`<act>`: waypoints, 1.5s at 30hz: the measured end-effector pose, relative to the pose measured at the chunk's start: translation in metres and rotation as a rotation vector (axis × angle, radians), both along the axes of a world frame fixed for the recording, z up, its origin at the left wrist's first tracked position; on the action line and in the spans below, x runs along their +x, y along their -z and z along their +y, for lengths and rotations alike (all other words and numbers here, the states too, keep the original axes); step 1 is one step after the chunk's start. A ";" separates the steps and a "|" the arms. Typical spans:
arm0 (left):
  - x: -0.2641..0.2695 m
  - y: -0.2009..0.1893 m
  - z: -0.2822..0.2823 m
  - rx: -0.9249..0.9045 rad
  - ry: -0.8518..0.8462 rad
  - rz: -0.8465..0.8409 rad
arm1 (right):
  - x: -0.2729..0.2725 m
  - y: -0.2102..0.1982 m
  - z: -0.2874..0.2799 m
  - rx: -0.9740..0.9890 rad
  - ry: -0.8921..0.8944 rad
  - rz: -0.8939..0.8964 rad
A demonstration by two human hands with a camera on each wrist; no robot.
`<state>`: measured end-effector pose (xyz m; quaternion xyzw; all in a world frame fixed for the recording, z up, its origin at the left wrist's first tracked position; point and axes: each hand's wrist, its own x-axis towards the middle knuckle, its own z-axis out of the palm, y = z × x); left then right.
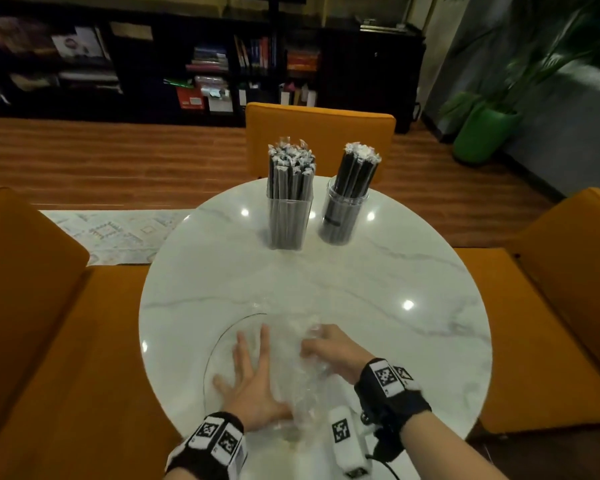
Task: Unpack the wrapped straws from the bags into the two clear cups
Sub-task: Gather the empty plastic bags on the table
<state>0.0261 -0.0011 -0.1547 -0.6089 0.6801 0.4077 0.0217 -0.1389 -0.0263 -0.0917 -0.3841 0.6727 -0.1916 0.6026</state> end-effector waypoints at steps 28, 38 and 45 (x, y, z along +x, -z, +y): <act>0.042 -0.121 -0.038 0.038 -0.159 0.828 | -0.024 -0.078 0.013 -0.687 0.409 0.291; -0.041 -0.138 -0.041 0.457 -0.173 1.237 | -0.018 -0.071 0.060 -0.441 0.452 -0.250; -0.144 -0.148 0.000 0.191 -0.223 0.978 | -0.137 -0.100 0.104 -0.494 0.359 0.040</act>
